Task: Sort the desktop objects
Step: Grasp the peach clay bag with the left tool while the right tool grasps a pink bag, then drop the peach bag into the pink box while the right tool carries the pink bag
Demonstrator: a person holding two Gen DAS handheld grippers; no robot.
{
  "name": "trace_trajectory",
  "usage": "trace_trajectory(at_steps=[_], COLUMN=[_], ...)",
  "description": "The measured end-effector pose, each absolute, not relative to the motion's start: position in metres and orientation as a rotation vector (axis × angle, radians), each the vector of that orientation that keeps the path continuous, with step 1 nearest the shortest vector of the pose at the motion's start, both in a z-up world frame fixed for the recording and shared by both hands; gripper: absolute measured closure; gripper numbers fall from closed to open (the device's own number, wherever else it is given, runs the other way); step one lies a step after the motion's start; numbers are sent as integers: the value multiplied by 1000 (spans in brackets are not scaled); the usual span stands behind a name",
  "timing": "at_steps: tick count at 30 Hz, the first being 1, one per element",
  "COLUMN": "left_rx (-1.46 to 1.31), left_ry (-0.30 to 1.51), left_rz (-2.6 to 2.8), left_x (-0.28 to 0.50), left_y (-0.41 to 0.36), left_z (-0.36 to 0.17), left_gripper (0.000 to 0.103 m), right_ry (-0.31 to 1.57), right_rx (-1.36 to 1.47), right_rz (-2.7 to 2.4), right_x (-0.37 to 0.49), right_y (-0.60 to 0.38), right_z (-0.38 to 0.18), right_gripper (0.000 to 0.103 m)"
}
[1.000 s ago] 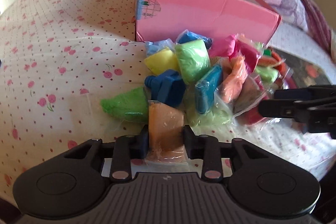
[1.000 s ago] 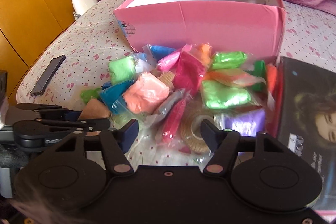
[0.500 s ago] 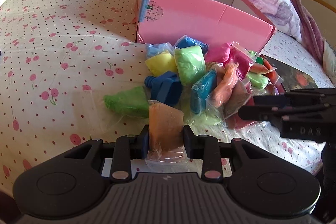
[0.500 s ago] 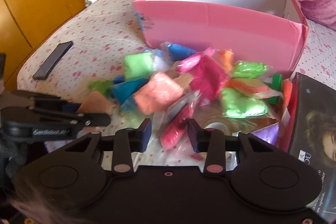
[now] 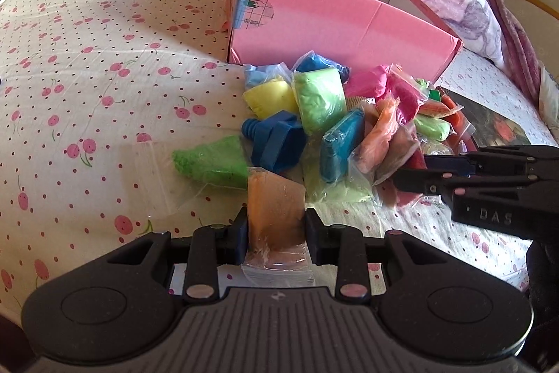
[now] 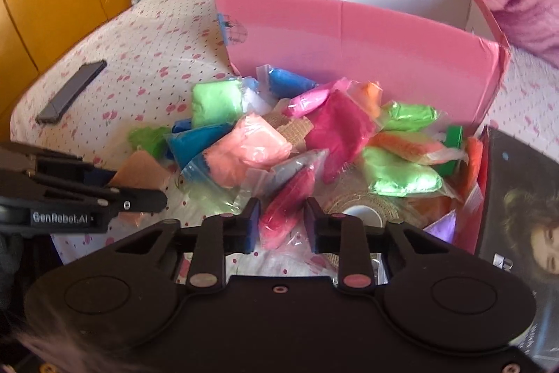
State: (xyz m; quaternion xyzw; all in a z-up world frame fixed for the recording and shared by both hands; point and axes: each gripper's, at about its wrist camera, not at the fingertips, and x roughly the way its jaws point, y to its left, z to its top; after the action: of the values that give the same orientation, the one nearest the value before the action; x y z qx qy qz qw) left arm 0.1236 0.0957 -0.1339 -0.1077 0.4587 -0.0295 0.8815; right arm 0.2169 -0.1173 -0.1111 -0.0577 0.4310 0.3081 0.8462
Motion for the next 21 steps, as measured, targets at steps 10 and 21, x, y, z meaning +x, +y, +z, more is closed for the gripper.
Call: trace_trajectory(at_steps=[10, 21], left_rx=[-234, -248], left_ry=[934, 899], left_rz=[-61, -86], left_x=[114, 105], left_y=[87, 76], left_z=[-119, -92], left_gripper=[72, 72], right_ry=[897, 863], right_rx=[-30, 6], right_rz=[644, 633], right_x=[202, 189], right_y=[-150, -171], right_z=[-89, -72], right_gripper=[88, 88])
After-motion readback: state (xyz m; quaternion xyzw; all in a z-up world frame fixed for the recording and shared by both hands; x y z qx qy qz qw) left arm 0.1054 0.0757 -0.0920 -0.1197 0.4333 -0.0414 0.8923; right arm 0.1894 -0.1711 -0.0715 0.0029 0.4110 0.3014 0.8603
